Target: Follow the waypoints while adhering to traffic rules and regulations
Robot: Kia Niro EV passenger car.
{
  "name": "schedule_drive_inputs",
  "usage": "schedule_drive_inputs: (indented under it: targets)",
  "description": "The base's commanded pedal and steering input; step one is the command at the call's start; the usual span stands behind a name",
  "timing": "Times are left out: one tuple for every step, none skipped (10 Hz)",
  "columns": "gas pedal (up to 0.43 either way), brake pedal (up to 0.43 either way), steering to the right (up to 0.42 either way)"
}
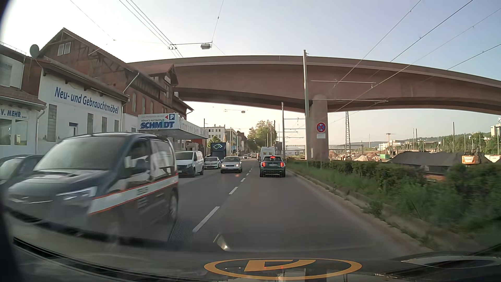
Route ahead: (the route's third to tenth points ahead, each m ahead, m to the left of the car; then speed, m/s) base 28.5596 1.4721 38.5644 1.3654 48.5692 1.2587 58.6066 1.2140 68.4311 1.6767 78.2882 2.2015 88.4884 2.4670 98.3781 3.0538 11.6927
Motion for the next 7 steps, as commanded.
schedule_drive_inputs:
  targets:
    - [0.169, 0.0, -0.005]
    - [0.169, 0.0, -0.005]
    - [0.169, 0.0, -0.004]
    - [0.169, 0.0, -0.004]
    - [0.169, 0.0, -0.004]
    - [0.157, 0.0, -0.004]
    - [0.087, 0.0, -0.004]
